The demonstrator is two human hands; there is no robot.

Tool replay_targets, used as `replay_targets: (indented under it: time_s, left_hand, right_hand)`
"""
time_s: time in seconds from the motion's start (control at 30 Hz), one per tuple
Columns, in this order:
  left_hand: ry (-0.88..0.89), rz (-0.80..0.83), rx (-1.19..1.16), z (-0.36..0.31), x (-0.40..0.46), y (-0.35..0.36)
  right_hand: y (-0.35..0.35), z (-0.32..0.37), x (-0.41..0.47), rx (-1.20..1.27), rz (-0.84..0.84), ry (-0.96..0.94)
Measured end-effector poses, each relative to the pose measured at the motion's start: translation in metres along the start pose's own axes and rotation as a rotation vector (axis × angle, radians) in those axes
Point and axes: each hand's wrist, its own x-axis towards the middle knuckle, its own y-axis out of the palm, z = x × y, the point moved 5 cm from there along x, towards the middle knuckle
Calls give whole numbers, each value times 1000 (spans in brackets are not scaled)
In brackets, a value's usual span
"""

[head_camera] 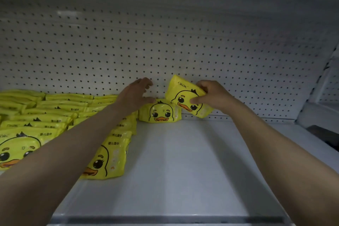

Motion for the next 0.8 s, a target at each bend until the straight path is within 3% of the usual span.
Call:
replay_targets:
  time_s: [0.13, 0.27, 0.43, 0.8]
  left_hand:
    - [43, -4, -53, -7, -16, -14]
    - [68, 129, 51, -9, -25, -8]
    - [7, 246, 123, 3, -27, 7]
    - [-119, 176, 209, 12, -15, 19]
  right_hand:
    - [39, 12, 18, -258, 192, -63]
    - [83, 14, 26, -305, 338, -101]
    - [106, 10, 33, -276, 248, -112]
    - [112, 8, 27, -474, -15, -189]
